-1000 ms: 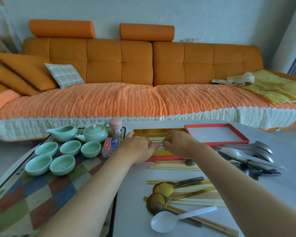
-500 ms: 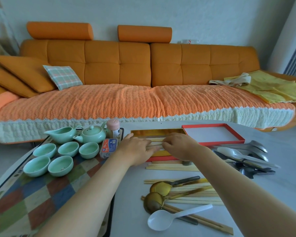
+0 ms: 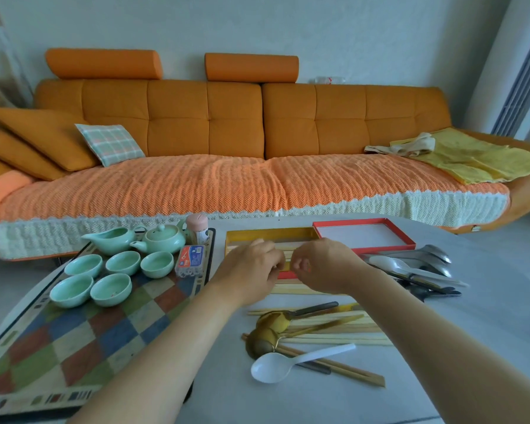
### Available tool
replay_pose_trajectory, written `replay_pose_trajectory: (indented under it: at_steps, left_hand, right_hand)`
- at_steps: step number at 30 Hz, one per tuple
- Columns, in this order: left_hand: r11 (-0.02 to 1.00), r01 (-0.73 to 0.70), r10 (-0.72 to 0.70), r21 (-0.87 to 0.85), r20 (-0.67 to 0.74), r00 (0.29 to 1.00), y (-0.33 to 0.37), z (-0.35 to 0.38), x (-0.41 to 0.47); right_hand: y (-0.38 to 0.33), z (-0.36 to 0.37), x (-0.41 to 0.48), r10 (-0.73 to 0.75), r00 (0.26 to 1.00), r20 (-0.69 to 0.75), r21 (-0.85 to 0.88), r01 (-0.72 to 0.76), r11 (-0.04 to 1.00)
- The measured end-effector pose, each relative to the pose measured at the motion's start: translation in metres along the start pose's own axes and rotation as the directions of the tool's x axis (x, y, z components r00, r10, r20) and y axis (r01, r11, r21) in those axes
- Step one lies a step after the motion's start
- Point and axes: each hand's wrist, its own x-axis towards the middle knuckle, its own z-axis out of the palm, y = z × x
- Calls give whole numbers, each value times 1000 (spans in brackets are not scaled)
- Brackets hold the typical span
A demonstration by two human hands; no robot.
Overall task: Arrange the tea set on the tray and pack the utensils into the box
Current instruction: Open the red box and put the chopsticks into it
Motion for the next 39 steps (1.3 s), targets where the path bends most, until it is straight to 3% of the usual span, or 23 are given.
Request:
replay_pose_trajectory:
  at_steps: [4, 7, 14, 20, 23, 33, 39]
  left_hand:
    - [999, 36, -44, 35, 260, 965, 12, 2, -14]
    - [998, 51, -60, 36, 314, 948, 14, 4, -22]
    - [997, 78, -78, 11, 227, 971, 16, -2, -24]
    - [995, 97, -96, 9, 240, 966, 14, 2, -24]
    - [993, 114, -115, 16, 231, 966, 11, 2, -23]
    - [935, 281, -303, -215, -77, 950, -24, -11, -1]
    - [925, 324, -352, -199, -131, 927, -43, 1, 4]
  right_hand:
    - [2, 5, -15, 39, 994, 101, -26, -36, 999]
    - [0, 10, -20, 47, 990, 133, -76, -37, 996]
    - [-7, 10, -27, -3, 989, 145, 0, 3, 1000]
    - [-5, 12, -23, -11, 991, 135, -110, 26, 994]
    - [-7, 14, -21, -22, 992, 127, -85, 33, 996]
    - [9, -12, 7, 37, 978, -205, 103, -16, 995]
    - [12, -3, 34, 56, 986, -158, 104, -40, 994]
